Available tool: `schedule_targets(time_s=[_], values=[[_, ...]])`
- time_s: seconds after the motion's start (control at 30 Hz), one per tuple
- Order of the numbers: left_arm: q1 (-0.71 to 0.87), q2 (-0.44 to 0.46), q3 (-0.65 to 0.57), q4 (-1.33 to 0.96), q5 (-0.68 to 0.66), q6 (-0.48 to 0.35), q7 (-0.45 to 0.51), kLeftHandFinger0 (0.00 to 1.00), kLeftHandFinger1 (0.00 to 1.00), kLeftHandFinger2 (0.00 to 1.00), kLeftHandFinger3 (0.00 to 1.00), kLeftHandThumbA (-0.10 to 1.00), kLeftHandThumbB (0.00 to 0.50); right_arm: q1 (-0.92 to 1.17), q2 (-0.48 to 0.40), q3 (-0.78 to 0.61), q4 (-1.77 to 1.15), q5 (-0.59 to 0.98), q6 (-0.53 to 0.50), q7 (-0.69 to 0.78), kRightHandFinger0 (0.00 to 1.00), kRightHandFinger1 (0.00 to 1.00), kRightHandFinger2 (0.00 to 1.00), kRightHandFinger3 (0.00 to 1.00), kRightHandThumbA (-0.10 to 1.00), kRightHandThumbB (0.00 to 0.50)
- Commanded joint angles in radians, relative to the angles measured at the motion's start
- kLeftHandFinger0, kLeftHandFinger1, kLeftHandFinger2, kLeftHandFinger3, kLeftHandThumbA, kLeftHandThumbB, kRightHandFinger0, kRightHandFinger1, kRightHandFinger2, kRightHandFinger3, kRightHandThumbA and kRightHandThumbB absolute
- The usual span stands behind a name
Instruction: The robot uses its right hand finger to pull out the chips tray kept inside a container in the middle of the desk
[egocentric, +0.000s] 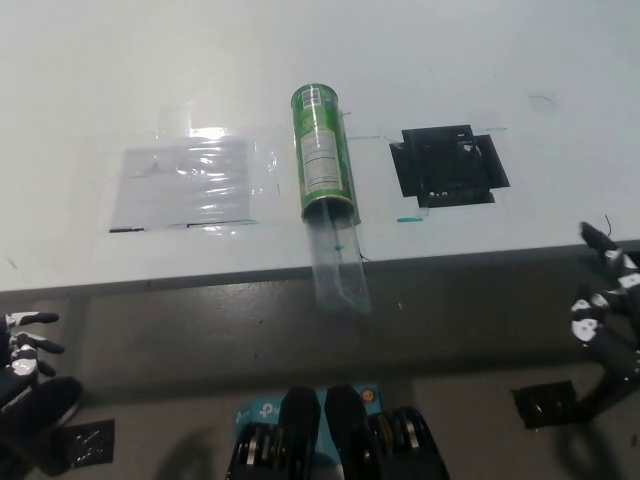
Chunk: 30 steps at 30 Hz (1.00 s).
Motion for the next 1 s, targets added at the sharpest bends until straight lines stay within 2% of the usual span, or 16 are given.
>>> schedule_targets(time_s=[0.0,0.03,0.07,0.13,0.17,0.2,0.23,0.37,0.4,0.43,0.47,0.5,0.53,0.57,0.6,0.97], values=[[-0.003,0.012,0.009,-0.012,0.000,-0.038,0.004,0.33,0.40,0.49,0.66,-0.10,0.070,0.017,0.035,-0.062,0.041,0.041,-0.050,-0.104,0.35,0.05,1.00,1.00,-0.10,0.261],[-0.002,0.012,0.009,-0.015,0.004,-0.031,0.006,0.33,0.40,0.51,0.67,-0.10,0.073,0.019,0.047,-0.075,0.062,0.050,-0.069,-0.116,0.36,0.06,1.00,1.00,-0.10,0.259],[-0.003,0.011,0.010,-0.015,0.002,-0.033,0.006,0.32,0.40,0.50,0.67,-0.10,0.074,0.022,0.059,-0.087,0.087,0.063,-0.092,-0.127,0.32,0.05,1.00,1.00,-0.10,0.258],[-0.001,0.007,0.009,-0.006,0.001,-0.049,0.002,0.34,0.40,0.50,0.67,-0.10,0.068,0.021,0.068,-0.103,0.135,0.057,-0.124,-0.147,0.33,0.08,1.00,1.00,-0.10,0.244],[0.001,0.004,0.011,-0.008,-0.002,-0.047,0.003,0.34,0.41,0.51,0.67,-0.10,0.068,0.019,0.079,-0.110,0.144,0.047,-0.103,-0.163,0.28,0.07,1.00,1.00,-0.10,0.242],[0.003,0.002,0.011,-0.007,-0.002,-0.049,0.004,0.34,0.41,0.51,0.68,-0.10,0.068,0.018,0.078,-0.110,0.144,0.046,-0.104,-0.162,0.27,0.07,1.00,1.00,-0.10,0.242],[0.002,-0.001,0.013,-0.008,-0.008,-0.045,0.004,0.34,0.41,0.51,0.68,-0.10,0.070,0.011,0.089,-0.120,0.189,0.065,-0.134,-0.173,0.21,0.04,0.99,1.00,-0.10,0.230],[0.006,-0.012,0.007,-0.004,-0.008,-0.054,0.002,0.34,0.40,0.50,0.68,-0.10,0.067,0.013,0.109,-0.133,0.206,0.061,-0.112,-0.201,0.31,0.06,0.89,1.00,-0.10,0.237],[0.005,-0.013,0.005,-0.002,-0.003,-0.056,0.003,0.34,0.41,0.51,0.68,-0.10,0.075,0.010,0.120,-0.133,0.228,0.064,-0.117,-0.210,0.24,0.02,0.84,1.00,-0.10,0.248],[0.007,-0.016,0.007,-0.003,-0.002,-0.051,0.007,0.35,0.41,0.51,0.68,-0.10,0.082,0.003,0.122,-0.132,0.235,0.057,-0.107,-0.217,0.07,0.00,0.77,1.00,-0.10,0.257],[0.004,-0.019,0.009,0.002,-0.004,-0.053,0.007,0.35,0.41,0.50,0.68,-0.10,0.078,-0.004,0.120,-0.130,0.238,0.056,-0.093,-0.216,0.00,0.00,0.72,1.00,-0.10,0.244],[0.003,-0.022,0.009,0.004,-0.005,-0.056,0.008,0.35,0.41,0.50,0.68,-0.10,0.078,-0.007,0.117,-0.129,0.237,0.056,-0.090,-0.217,0.00,0.00,0.70,1.00,-0.10,0.244],[0.004,-0.019,0.004,-0.002,0.008,-0.056,0.010,0.34,0.41,0.50,0.68,-0.10,0.068,-0.016,0.118,-0.136,0.235,0.076,-0.078,-0.213,0.00,0.00,0.63,0.90,-0.10,0.218],[0.002,-0.021,0.004,-0.001,0.008,-0.058,0.011,0.34,0.41,0.50,0.68,-0.10,0.068,-0.020,0.115,-0.135,0.235,0.077,-0.077,-0.214,0.00,0.00,0.63,0.90,-0.10,0.217],[-0.001,-0.026,0.008,0.002,-0.001,-0.051,0.012,0.33,0.40,0.49,0.67,-0.10,0.077,-0.024,0.114,-0.138,0.237,0.091,-0.068,-0.211,0.00,0.00,0.58,0.86,-0.10,0.192],[-0.005,-0.036,0.011,0.012,0.012,-0.084,0.019,0.33,0.38,0.46,0.65,-0.10,0.088,-0.071,0.091,-0.125,0.250,0.087,-0.044,-0.225,0.00,0.01,0.57,0.85,-0.10,0.172]])
